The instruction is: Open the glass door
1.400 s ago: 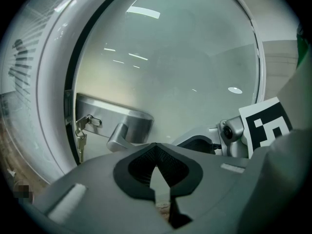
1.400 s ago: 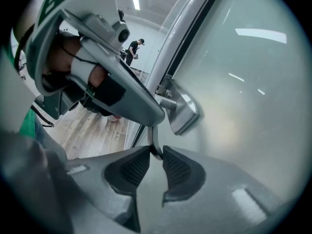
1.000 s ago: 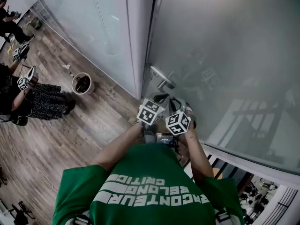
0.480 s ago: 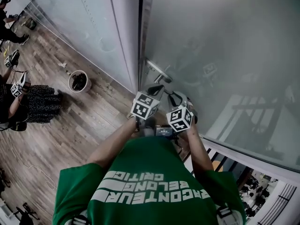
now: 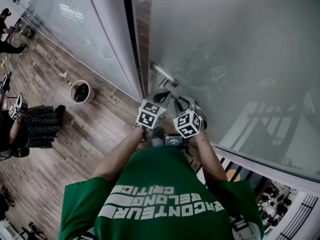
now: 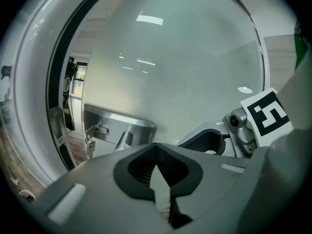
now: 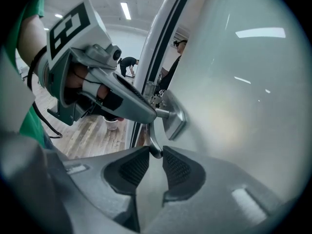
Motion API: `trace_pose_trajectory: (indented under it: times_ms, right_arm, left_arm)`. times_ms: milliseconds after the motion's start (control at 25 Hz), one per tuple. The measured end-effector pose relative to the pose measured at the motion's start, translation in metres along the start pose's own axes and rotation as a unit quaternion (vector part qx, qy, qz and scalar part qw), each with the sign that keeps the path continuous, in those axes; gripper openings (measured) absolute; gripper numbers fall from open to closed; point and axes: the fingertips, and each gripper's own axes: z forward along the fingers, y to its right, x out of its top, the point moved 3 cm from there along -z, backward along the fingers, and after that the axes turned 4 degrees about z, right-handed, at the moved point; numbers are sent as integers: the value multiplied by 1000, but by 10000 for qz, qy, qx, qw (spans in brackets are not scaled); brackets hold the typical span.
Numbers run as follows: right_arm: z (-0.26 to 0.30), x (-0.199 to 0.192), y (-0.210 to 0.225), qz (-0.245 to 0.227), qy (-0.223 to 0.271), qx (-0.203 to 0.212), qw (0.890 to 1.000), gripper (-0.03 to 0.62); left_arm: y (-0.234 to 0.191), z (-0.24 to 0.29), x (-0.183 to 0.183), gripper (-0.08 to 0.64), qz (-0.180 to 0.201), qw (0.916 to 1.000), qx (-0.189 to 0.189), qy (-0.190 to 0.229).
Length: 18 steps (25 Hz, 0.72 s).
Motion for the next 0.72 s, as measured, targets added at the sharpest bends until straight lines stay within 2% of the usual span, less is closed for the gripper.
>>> trace_pose_trajectory:
  times_ms: [200, 480, 720]
  right_arm:
    - [14, 0, 11, 79, -27, 91, 9999, 78]
    - [32, -5, 24, 133, -62, 155, 9998, 77]
    - [38, -12, 33, 163, -1, 141, 9998, 74]
  left_arm:
    - [-12, 16, 2, 17, 83, 9998, 195, 7]
    - [-19, 37, 2, 17, 58, 9996, 277, -6]
    - [-23, 52, 0, 17, 298, 9981, 543, -30]
